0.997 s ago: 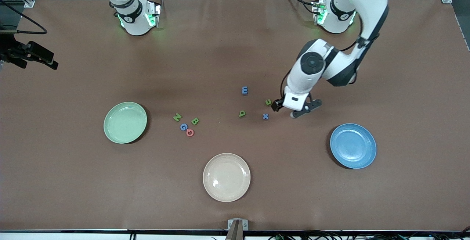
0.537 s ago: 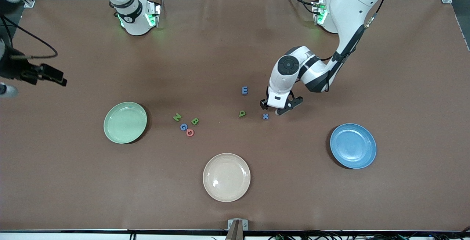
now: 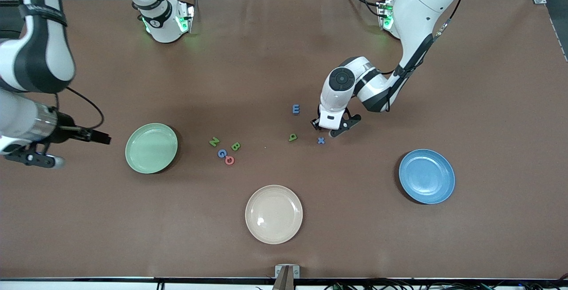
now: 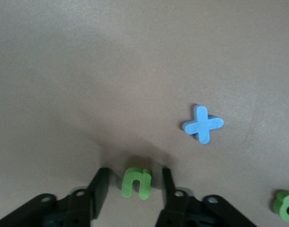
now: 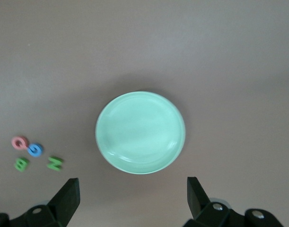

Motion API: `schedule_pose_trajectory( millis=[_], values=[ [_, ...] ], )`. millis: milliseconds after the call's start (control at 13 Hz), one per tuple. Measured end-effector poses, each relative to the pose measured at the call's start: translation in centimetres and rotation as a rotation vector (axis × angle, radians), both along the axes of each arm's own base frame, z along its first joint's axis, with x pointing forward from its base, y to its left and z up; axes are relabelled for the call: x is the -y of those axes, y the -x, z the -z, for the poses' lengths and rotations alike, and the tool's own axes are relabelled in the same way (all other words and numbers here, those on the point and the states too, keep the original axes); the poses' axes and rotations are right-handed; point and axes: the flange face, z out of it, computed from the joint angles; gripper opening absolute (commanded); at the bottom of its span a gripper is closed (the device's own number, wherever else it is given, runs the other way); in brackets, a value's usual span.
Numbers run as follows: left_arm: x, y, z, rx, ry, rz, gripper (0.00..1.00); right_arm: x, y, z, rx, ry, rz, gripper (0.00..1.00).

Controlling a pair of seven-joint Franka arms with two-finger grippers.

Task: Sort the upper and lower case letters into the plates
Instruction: 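Carry the u to the blue plate while the right gripper reaches the N, then release the u on the blue plate while the right gripper grasps the N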

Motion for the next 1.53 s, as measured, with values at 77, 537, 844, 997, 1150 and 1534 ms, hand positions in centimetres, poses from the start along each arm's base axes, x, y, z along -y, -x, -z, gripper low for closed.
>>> schedule_pose_trajectory(
  millis=[77,537,844,997,1150,1534],
  values=[
    [0.1,-0.1,-0.1,0.002,0.002,-0.007,0.0,-2.3,0.0,1.3,-0.007,0.012,0.056,1.0],
    [-3.4,-5.0,-2.7,0.034,-0.029,0.001,0.0,-11.4,3.0,10.6,0.016,0.012,0.227,0.84],
    [-13.9,-12.9,-9.4,0.075,-0.094,0.077,0.0,-16.1,5.4,16.4,0.054,0.009,0.238,0.75],
    [-21.6,-15.7,-10.2,0.078,-0.104,0.118,0.01,-18.7,5.9,19.1,0.072,0.006,0.259,0.75],
    [-28.7,-17.4,-9.7,0.065,-0.106,0.136,0.11,-20.8,6.5,21.1,0.079,0.009,0.259,0.75],
    [-35.7,-19.5,-5.5,0.029,-0.098,0.113,1.0,-23.3,7.7,23.6,0.073,0.018,0.251,0.75]
  ],
)
